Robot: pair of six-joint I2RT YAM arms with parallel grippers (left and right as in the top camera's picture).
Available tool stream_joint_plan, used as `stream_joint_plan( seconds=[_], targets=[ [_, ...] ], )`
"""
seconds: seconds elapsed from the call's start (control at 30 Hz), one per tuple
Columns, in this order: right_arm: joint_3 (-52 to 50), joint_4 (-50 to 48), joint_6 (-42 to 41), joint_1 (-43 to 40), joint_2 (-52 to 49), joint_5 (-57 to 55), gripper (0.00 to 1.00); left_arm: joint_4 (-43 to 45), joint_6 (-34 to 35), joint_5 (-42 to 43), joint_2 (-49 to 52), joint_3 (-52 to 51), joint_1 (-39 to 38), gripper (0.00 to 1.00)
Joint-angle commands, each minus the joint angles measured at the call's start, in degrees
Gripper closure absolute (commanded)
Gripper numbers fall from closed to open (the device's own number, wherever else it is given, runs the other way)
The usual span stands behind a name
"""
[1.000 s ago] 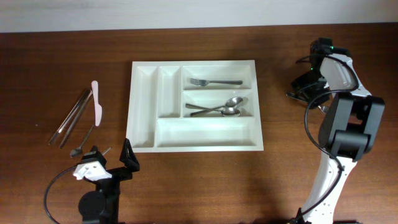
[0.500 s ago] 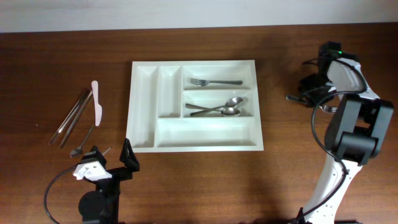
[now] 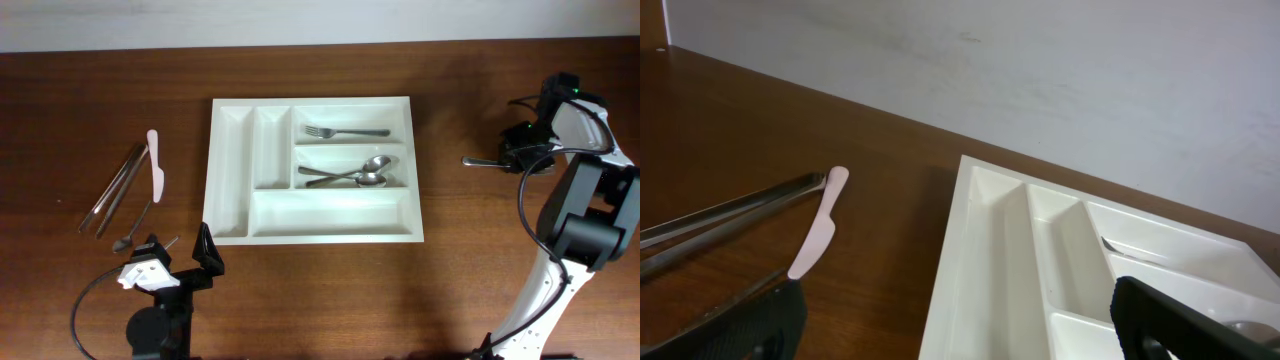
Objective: Pack container
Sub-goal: 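Close the right gripper on the fork handle and lift it, then carry the fork left into the upper-right compartment and release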
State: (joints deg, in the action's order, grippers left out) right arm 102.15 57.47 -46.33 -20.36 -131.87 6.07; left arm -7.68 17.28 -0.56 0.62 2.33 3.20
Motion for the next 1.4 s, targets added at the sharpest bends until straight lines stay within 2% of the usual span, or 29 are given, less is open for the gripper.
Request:
stream_joint_plan(
  seconds=[0.0,0.17,0.43,0.67,0.83,1.07,1.37],
  targets=[
    [-4.2,-1.0,0.9,-1.5,-7.4,0.0,0.73,0.1,-1.1,0.8,-0.3,-0.4,0.3,0.01],
    [-4.2,-1.7,1.2,-1.5,-7.4,0.0,0.96,0.1,-1.1,0.8,-0.3,-0.4,0.3,0.01],
    [-4.2,-2.5,5.4,-1.5,-7.4,-0.5,0.96,0.1,-1.1,0.8,-0.3,-0.4,0.3,0.01],
    [-0.4,-0.7,14.6,-1.4,-7.2,0.0,0.96,0.1,-1.1,0.8,-0.3,-0.4,0.3,0.01],
    [8.4,3.9,22.1,-1.4,-5.4,2.6,0.96,0.1,-1.1,0.8,-0.3,-0.4,0.3,0.01],
    [20.9,10.6,26.1,-0.6,-4.9,5.9,0.96,0.1,-1.1,0.8,-0.3,-0.4,0.3,0.01],
    [32.6,15.9,34.9,5.7,-4.9,11.2,0.96,0.1,-1.1,0.8,-0.3,-0.4,0.3,0.01]
  ],
)
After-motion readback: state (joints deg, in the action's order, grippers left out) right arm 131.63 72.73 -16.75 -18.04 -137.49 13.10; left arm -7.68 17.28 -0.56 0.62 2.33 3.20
